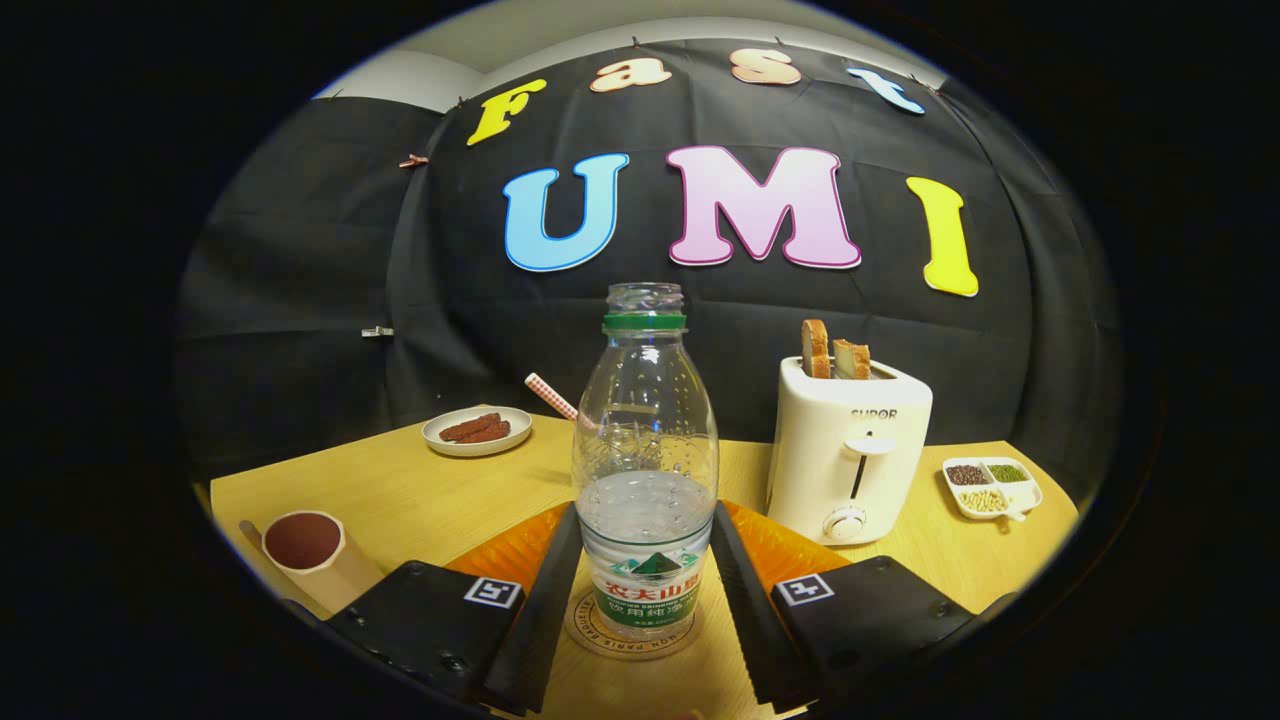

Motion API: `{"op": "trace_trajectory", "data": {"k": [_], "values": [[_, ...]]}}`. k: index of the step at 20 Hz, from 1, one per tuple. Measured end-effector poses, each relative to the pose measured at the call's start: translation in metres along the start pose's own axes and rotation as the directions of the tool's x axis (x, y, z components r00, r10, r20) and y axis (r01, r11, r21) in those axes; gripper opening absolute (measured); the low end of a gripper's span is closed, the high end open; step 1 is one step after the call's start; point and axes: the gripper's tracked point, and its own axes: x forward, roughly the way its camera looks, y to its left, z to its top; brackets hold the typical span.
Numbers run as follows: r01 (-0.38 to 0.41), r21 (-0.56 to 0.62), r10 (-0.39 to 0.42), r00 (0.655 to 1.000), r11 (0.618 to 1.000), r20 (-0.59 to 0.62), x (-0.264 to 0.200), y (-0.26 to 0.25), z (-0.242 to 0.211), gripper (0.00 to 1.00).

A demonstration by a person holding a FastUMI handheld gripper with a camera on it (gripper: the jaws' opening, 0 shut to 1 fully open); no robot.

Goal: Take the bottle from table, then pour the juice into the cup, finally place the bottle on the coaster

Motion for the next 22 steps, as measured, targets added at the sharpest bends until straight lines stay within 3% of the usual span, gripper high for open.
{"op": "trace_trajectory", "data": {"k": [2, 7, 11, 22], "values": [[0.010, -0.001, -0.010, 1.000, 1.000, 0.000, -0.001, -0.002, 0.001, 0.80], [0.022, 0.016, -0.022, 1.000, 1.000, -0.014, -0.006, -0.005, 0.000, 0.98], [0.019, 0.053, -0.018, 1.000, 0.998, -0.014, -0.016, -0.006, 0.000, 0.98], [0.031, 0.017, -0.031, 0.998, 0.999, -0.048, -0.062, -0.007, -0.003, 0.98]]}}
